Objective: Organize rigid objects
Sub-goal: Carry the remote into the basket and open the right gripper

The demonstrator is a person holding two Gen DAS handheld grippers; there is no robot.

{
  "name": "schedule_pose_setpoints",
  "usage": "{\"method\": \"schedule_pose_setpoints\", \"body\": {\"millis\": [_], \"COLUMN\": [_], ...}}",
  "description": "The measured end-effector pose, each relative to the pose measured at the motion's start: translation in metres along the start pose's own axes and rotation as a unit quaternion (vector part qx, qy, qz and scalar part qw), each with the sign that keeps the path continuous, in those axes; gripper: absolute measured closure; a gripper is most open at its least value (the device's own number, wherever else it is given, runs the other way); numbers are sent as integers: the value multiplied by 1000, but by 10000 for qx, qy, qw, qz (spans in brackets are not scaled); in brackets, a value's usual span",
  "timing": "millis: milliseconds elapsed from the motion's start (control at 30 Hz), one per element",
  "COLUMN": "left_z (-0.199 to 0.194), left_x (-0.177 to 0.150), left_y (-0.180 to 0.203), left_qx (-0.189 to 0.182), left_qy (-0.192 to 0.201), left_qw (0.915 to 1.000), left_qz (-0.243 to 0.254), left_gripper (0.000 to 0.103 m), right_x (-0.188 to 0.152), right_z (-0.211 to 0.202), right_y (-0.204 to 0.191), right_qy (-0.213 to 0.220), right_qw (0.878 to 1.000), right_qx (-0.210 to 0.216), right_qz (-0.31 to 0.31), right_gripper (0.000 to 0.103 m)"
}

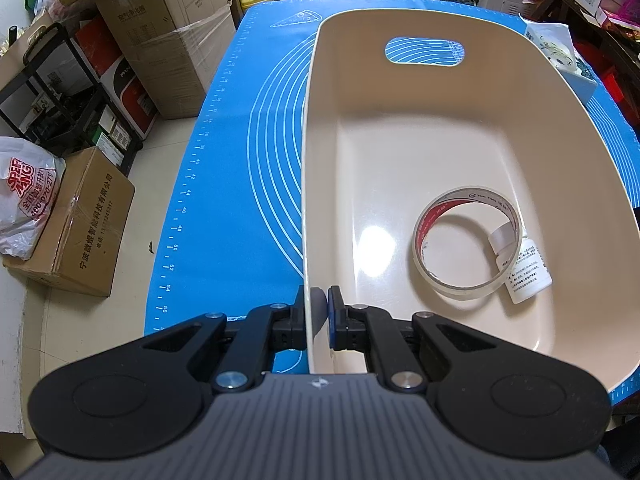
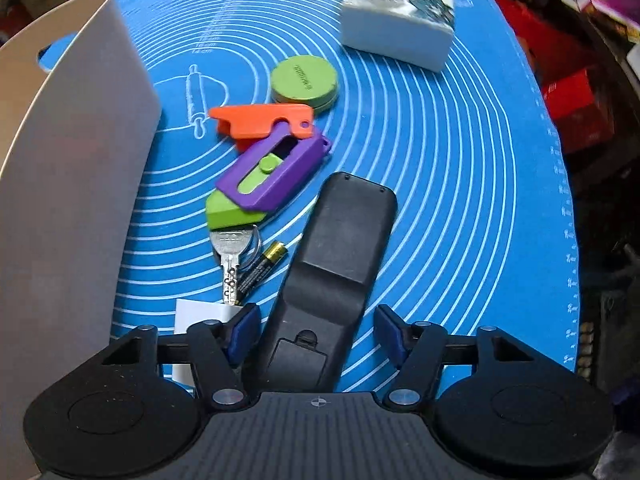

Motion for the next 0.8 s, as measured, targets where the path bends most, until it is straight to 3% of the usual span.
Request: {"method": "schedule_pose_setpoints", "body": {"millis": [333, 800], "left_z": [0, 0], "left_x": [1, 1], "left_y": [-2, -2], "left_qx": [-30, -29], "left_qy": [3, 5], "left_qw": [10000, 10000], "left_qz": [-22, -18], "left_gripper": [94, 94], "right_x": [1, 18], "right_z": [-16, -97], "right_y": [12, 10], "right_qy": [189, 1224], "right_qw": [9982, 9813], "right_qx": [115, 1148], "right_qz": [554, 940], "right_gripper": [47, 47]}}
Point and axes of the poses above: each gripper's, at about its wrist camera, not at the fingertips, and z roughly the way its jaws point, y to its right, x to its top, the point moved 4 cm from there along z, roughly the way its jaws point, and after that the axes turned 5 degrees about x, right-handed, at the moved point
